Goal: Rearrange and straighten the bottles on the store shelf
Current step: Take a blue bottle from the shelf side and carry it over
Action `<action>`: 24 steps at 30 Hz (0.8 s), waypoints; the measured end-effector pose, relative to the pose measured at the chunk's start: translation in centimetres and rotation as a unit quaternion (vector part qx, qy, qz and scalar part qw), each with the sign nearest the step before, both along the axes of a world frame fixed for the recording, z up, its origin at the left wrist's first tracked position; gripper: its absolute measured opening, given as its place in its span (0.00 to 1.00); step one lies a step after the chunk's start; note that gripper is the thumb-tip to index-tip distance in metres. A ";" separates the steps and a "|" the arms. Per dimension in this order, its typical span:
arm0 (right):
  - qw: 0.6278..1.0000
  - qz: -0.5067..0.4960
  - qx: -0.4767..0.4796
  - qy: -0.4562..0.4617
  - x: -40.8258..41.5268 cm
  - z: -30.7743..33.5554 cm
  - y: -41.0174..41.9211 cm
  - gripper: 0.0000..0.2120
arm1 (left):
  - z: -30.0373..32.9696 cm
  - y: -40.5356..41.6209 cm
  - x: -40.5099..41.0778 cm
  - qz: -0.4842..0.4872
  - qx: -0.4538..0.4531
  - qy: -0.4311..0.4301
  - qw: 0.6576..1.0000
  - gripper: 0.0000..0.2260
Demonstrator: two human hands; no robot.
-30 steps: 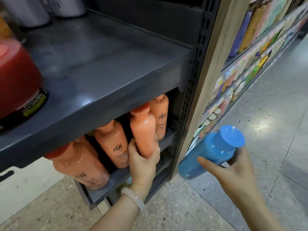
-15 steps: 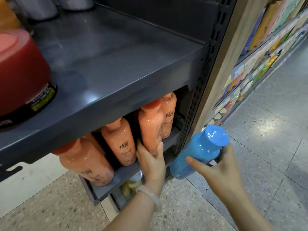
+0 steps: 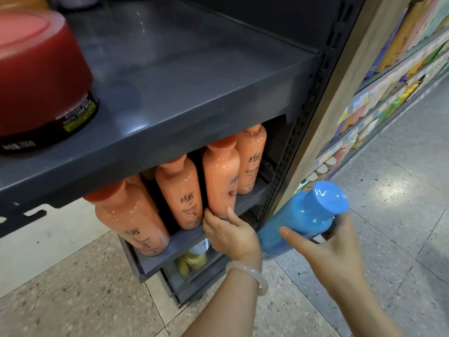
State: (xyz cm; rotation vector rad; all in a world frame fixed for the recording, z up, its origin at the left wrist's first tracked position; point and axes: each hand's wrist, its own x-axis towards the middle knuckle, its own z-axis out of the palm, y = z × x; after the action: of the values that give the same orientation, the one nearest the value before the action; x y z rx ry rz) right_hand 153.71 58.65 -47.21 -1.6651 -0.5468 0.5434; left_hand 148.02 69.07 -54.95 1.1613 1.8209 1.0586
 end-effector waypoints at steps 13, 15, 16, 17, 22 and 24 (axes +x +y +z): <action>1.000 0.005 -0.003 -0.010 0.7 -0.5 -0.7 0.32 | 0.5 0.7 1.0 0.044 -0.042 -0.040 0.997 0.28; 1.000 0.006 -0.001 -0.016 0.8 -0.5 -0.6 0.32 | 0.5 0.8 1.2 0.052 -0.052 -0.053 0.996 0.26; 1.000 0.008 0.002 -0.016 0.8 -0.4 -0.5 0.32 | 0.4 0.9 1.4 0.050 -0.059 -0.057 0.995 0.26; 1.000 0.012 0.008 -0.014 0.9 -0.3 -0.5 0.32 | 0.4 0.9 1.5 0.043 -0.067 -0.059 0.995 0.26; 0.999 0.022 0.016 -0.024 0.6 -0.4 -0.5 0.31 | -0.2 -0.9 0.1 -0.025 0.023 -0.061 0.998 0.25; 0.999 0.023 -0.005 -0.042 0.3 -0.8 -0.3 0.32 | -0.5 -2.9 -2.2 -0.112 0.055 -0.073 0.990 0.27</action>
State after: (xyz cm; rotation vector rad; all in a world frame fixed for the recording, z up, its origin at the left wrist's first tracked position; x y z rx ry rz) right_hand 153.96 58.34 -47.99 -1.6940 -0.6456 0.5128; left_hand 145.85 66.18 -55.49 1.2848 1.4971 1.0933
